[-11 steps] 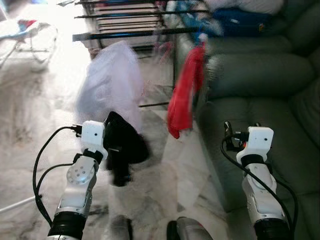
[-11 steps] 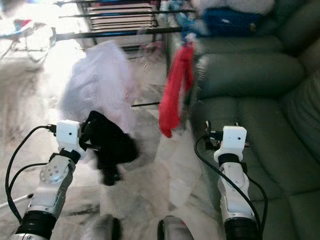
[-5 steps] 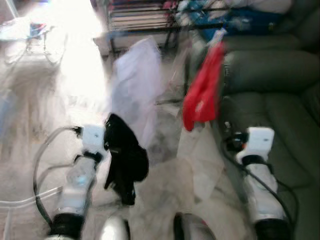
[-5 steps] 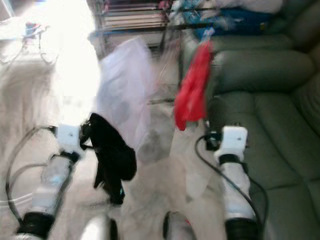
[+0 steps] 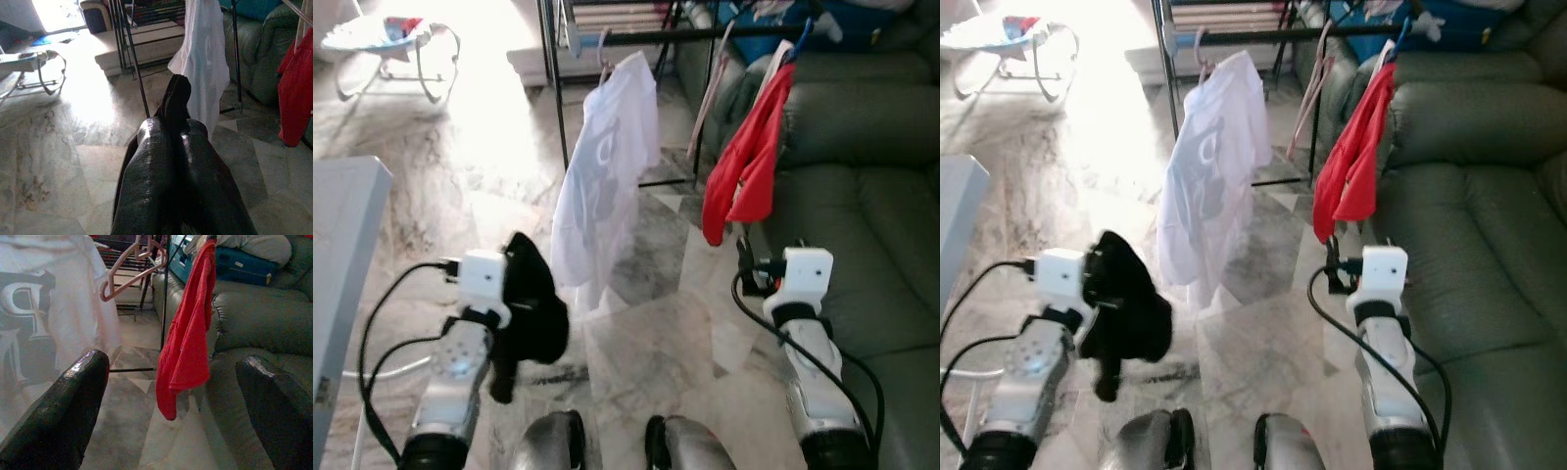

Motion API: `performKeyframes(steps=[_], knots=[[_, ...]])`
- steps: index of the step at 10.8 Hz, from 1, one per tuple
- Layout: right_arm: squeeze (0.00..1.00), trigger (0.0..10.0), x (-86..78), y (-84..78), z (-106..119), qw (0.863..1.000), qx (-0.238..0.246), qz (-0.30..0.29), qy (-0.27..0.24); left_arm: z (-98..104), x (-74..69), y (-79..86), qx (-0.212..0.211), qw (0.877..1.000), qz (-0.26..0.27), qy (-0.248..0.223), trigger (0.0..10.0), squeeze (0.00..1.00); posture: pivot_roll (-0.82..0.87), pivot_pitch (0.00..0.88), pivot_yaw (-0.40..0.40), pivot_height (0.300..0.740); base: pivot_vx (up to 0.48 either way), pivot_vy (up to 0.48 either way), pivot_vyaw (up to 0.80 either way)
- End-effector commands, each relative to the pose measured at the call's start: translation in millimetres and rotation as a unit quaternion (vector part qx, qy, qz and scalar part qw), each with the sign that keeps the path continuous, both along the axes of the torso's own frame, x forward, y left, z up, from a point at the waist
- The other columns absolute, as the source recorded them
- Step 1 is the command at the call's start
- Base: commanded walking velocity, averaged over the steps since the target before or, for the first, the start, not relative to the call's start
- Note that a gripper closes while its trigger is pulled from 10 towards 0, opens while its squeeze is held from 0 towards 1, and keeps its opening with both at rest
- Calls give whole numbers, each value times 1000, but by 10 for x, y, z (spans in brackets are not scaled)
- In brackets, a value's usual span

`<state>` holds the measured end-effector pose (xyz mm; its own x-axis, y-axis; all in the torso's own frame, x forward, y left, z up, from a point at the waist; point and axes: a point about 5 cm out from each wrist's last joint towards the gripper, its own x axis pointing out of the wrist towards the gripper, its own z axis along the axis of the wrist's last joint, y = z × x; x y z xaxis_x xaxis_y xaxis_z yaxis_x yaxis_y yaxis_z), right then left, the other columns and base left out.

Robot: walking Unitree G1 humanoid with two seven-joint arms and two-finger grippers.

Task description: Hang hanger

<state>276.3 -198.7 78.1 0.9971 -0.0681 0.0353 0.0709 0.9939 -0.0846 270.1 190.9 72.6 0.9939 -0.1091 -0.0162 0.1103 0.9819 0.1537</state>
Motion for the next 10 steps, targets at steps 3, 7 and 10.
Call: performKeyframes(steps=[3, 7, 10], knots=[[0, 10000, 33, -62, 36, 1000, -10, -5, -1, 117, 51, -40, -6, 1000, -9, -26, 10000, 0, 2, 162, -48, 740, 453, 0, 0], [0, 10000, 40, -53, 40, 1000, -10, -2, -3, 91, 64, -97, -16, 1000, -15, -15, 10000, 0, -3, 157, -45, 740, 420, 134, 0], [0, 10000, 48, -60, 38, 1000, -12, -3, -3, 102, 81, -101, -11, 1000, -18, -19, 10000, 0, -2, 154, -43, 740, 382, 290, 0]])
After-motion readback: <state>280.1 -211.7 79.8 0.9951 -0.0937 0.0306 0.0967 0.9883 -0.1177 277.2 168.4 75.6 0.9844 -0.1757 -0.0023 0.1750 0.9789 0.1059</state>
